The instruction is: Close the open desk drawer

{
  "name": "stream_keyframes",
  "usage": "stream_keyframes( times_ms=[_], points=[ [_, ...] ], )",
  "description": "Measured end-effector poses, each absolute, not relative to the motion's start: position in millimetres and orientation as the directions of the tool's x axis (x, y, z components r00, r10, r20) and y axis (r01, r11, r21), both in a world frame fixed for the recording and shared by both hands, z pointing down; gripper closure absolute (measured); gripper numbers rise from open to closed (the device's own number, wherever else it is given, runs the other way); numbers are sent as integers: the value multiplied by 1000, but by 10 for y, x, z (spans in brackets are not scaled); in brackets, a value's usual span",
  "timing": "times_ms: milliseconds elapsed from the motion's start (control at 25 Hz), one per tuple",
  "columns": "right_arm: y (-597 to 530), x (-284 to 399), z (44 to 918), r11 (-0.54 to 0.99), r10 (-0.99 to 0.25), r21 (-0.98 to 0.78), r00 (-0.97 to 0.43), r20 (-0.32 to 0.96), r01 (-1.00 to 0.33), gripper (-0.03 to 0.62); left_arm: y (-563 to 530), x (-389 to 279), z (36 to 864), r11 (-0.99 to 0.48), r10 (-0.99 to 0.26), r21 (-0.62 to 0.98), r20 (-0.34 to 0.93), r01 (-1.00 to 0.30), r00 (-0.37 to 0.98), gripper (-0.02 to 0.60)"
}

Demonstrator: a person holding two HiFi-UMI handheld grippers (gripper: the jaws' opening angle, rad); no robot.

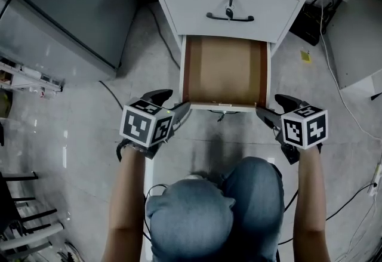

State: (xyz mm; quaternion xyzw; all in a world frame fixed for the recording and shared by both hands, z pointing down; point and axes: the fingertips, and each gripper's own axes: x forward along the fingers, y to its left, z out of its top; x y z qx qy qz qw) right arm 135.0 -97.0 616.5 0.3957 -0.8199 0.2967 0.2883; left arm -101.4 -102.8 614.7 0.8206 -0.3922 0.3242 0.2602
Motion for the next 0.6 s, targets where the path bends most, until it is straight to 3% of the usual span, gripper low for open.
stream_keyframes(
  times_ms=[280, 360, 440, 480, 600],
  points=[
    [-765, 1365, 6504, 506, -351, -281, -492, 797, -816, 277, -851, -1039, 6430, -561, -385, 186, 804, -807, 453, 328],
    [-768, 1391, 6575, 481, -351, -263, -458, 817, -837, 320, -817, -1061, 6522, -554, -364, 185, 823, -812, 435, 332],
    [-783, 1420, 6612, 451, -366, -250, -433, 824, -857, 363, -805, -1092, 6585, -544, -365, 167, 835, -822, 412, 374],
    [-785, 1424, 6616, 442, -371, -252, -431, 823, -861, 365, -812, -1102, 6592, -540, -374, 157, 835, -827, 403, 426],
    [-783, 1423, 6614, 434, -374, -259, -434, 820, -863, 366, -844, -1102, 6562, -535, -396, 147, 826, -832, 401, 431]
  ],
)
